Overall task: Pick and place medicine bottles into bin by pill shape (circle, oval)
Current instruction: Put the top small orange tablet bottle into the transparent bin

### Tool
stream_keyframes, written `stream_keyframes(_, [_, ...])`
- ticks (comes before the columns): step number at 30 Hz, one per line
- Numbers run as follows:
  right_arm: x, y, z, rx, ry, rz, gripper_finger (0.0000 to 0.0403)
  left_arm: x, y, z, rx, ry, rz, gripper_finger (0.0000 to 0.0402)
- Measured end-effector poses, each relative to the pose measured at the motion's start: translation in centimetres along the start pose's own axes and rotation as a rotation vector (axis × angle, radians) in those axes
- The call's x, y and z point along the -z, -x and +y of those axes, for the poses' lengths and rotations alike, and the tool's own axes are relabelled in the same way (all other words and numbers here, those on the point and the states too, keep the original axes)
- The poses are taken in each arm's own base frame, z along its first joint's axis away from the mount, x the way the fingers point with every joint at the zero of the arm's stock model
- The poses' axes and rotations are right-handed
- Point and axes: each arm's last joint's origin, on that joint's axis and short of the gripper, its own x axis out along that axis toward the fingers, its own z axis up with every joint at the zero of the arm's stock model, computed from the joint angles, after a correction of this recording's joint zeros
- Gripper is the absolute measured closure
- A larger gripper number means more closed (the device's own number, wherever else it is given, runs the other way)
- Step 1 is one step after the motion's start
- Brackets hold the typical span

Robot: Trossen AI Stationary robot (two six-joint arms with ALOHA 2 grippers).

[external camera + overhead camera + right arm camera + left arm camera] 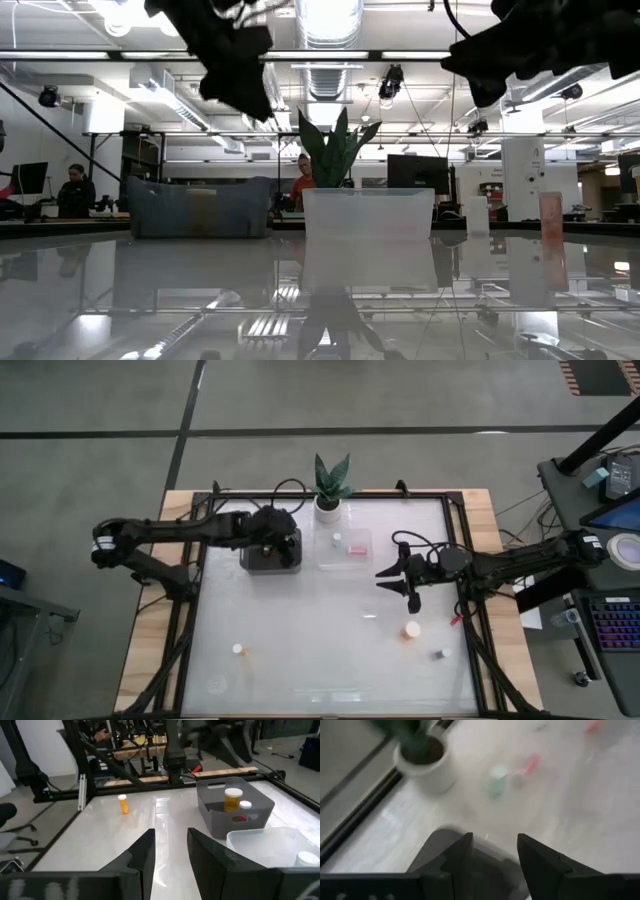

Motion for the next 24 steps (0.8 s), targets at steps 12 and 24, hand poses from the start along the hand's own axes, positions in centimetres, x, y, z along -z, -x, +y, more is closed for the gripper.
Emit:
stream_keyframes(12, [-1.1, -0.2, 0.1, 0.041, -0.225, 0.181, 0.0298, -0.1, 2.3, -6.0, 0.209, -0.256, -0.273, 0.0264])
stream_keyframes(24, [-3.3, 0.7, 0.2, 0.219, -0.443, 0.42, 0.0298, 1.7, 1.5, -7.1, 0.237, -0.399, -0.419, 0.0264])
